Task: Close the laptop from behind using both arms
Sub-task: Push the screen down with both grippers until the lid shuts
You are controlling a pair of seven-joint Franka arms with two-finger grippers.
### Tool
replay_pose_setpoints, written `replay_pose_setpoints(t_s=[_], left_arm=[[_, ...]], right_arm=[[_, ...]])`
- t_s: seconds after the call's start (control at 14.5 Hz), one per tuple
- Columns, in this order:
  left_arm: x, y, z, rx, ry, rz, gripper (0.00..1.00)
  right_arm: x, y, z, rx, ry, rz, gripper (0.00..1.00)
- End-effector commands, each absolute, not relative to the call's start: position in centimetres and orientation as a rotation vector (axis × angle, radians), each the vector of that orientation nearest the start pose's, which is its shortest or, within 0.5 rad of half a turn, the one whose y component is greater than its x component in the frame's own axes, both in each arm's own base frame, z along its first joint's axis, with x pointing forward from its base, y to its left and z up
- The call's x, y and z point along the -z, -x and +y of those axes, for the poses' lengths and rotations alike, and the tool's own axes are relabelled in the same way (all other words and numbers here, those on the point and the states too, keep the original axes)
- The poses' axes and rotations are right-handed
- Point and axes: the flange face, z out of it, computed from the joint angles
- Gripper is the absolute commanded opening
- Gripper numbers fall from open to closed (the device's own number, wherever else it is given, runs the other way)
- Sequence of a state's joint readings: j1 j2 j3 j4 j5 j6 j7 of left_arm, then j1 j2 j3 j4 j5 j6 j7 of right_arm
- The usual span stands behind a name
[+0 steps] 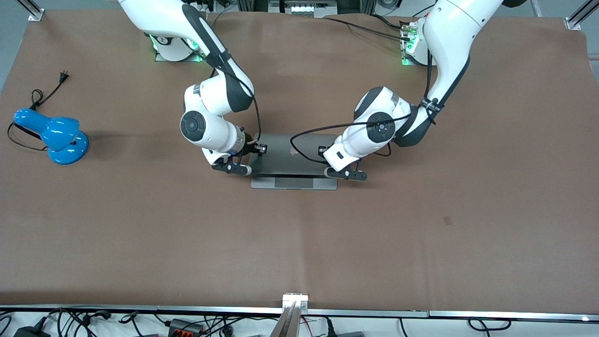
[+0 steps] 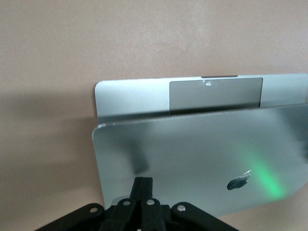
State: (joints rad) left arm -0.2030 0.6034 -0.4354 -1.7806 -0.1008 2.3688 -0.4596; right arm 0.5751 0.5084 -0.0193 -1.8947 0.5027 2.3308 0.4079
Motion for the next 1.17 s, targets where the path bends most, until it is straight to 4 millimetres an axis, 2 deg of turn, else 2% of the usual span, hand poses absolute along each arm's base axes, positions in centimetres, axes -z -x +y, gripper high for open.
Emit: replay_pose_setpoints(t_s=[0.0, 0.34, 0.62, 0.97, 1.03, 1.1], left_arm=[[-23.7, -56.0, -37.7, -0.177, 3.420, 0.047, 0.01], [-19.7, -56.4, -37.8, -0.109, 3.466, -0.011, 0.01], [-18.2, -56.1, -37.8, -0.125, 3.464, -0.015, 0.01], [-18.4, -56.7, -37.0, -0.092, 3.457, -0.014, 0.01], [-18.9, -57.1, -36.6, -0.088, 3.456, -0.022, 0.01], [-20.2, -57.2, -36.5, -0.068, 3.451, -0.008, 0.01]], right_arm=[[-21.4, -54.1, 34.3, -0.313, 2.849, 0.288, 0.00], [-19.5, -55.3, 34.1, -0.298, 2.862, 0.298, 0.00], [-17.8, -55.7, 33.9, -0.268, 2.881, 0.296, 0.00], [-17.2, -55.7, 33.9, -0.246, 2.883, 0.300, 0.00], [-17.3, -55.7, 33.9, -0.242, 2.882, 0.300, 0.00], [-17.6, -56.0, 33.8, -0.232, 2.880, 0.298, 0.00]])
